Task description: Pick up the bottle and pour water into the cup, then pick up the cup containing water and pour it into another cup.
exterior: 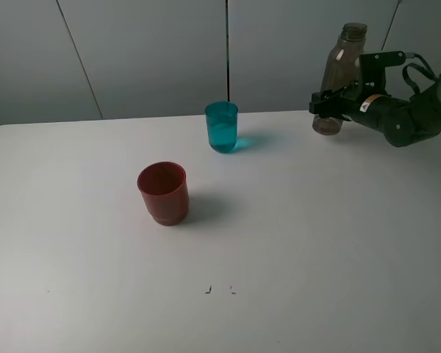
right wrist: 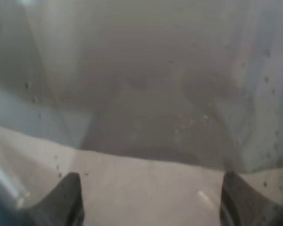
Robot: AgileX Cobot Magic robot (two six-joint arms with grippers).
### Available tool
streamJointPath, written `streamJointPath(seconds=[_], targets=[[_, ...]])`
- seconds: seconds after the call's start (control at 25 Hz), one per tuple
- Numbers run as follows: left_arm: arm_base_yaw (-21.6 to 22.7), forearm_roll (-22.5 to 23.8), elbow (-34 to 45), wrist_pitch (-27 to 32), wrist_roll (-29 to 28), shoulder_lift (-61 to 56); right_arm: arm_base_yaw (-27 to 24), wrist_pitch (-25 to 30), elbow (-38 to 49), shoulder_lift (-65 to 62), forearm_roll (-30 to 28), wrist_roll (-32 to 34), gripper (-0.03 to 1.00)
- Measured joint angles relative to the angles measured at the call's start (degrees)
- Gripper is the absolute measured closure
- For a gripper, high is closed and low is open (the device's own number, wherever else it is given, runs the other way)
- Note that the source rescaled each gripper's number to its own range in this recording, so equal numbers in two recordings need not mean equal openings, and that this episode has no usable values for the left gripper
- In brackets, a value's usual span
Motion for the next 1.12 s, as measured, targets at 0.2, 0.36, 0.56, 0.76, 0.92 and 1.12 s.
streamJointPath(seconds=[0.2,0.36,0.56,0.76,0.92,1.12], targets=[[0.0,0.0,0.0,0.0,0.0,0.0,0.0,-0.7,0.0,1.3,0.0,-0.1,0.96],[0.0,0.0,0.0,0.0,0.0,0.0,0.0,-0.6,0.0,2.2,0.0,-0.3,0.96],[0.0,0.0,0.0,0.0,0.0,0.0,-0.1,-0.9,0.0,2.2,0.0,-0.9,0.96],[0.0,0.0,0.0,0.0,0.0,0.0,-0.1,-1.0,0.0,2.2,-0.1,-1.2,0.96],[0.0,0.0,0.0,0.0,0.0,0.0,-0.1,-0.7,0.0,2.2,-1.3,-1.3,0.94],[0.0,0.0,0.0,0.0,0.0,0.0,-0.1,-1.0,0.0,2.2,-1.6,-1.3,0.57]])
